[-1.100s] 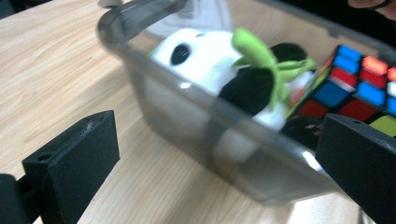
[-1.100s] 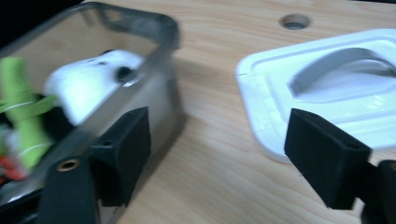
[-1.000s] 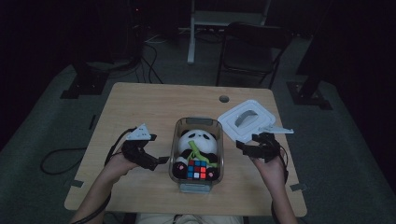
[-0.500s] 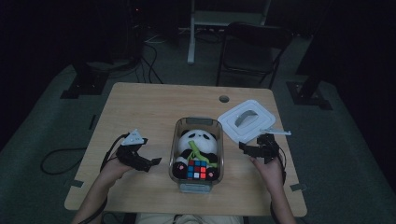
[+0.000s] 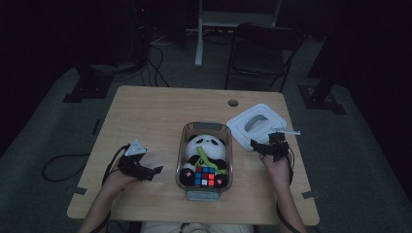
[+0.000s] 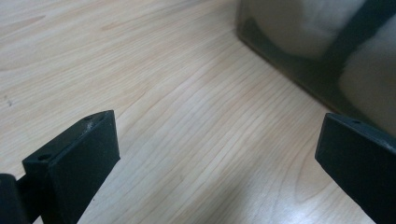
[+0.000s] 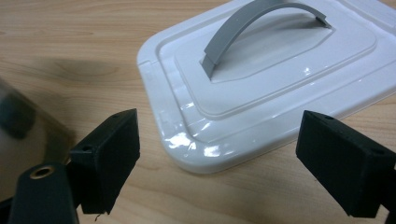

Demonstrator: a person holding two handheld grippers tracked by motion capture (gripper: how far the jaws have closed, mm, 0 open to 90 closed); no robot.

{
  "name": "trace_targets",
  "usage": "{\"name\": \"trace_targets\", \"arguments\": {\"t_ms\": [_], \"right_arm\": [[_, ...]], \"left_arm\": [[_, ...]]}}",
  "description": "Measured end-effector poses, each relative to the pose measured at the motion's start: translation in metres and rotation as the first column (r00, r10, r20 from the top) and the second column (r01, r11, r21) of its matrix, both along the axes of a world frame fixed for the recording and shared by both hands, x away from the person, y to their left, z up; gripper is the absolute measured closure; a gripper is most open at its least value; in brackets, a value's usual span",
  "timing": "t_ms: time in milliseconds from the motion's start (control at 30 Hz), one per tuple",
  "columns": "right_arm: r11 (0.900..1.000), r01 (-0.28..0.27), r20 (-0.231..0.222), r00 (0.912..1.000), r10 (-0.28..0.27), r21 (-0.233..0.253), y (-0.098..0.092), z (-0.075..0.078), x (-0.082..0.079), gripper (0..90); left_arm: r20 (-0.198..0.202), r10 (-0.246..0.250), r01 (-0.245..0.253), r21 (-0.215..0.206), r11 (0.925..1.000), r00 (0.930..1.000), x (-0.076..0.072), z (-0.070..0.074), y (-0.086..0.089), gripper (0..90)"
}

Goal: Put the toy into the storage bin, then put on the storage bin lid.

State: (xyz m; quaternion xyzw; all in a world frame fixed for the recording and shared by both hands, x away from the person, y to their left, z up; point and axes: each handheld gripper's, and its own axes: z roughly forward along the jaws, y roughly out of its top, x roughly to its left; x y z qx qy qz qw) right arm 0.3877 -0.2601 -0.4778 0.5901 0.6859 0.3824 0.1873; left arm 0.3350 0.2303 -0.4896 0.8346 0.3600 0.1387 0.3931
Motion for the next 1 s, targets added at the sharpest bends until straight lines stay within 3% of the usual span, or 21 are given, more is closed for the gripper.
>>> {"name": "trace_targets", "arguments": {"t_ms": [400,600,1000], "right_arm": [[0.999,0.031,0.015,0.9994,-0.031,0.010,0.006,0.002,0.020,13.4],[0.996,0.082,0.029,0.9963,-0.081,-0.017,0.010,0.002,0.038,13.4],[0.985,0.166,0.009,0.9861,-0.166,-0.050,0.024,-0.008,0.079,13.9]], "left_arm": [[-0.007,0.028,-0.028,0.001,0.9996,0.9996,-0.001,-0.007,0.006,0.4],[-0.014,0.022,-0.022,-0.001,0.9997,0.9996,-0.001,-0.008,0.004,0.4],[-0.018,0.023,-0.023,0.000,0.9997,0.9996,0.000,-0.009,0.003,0.5]]}}
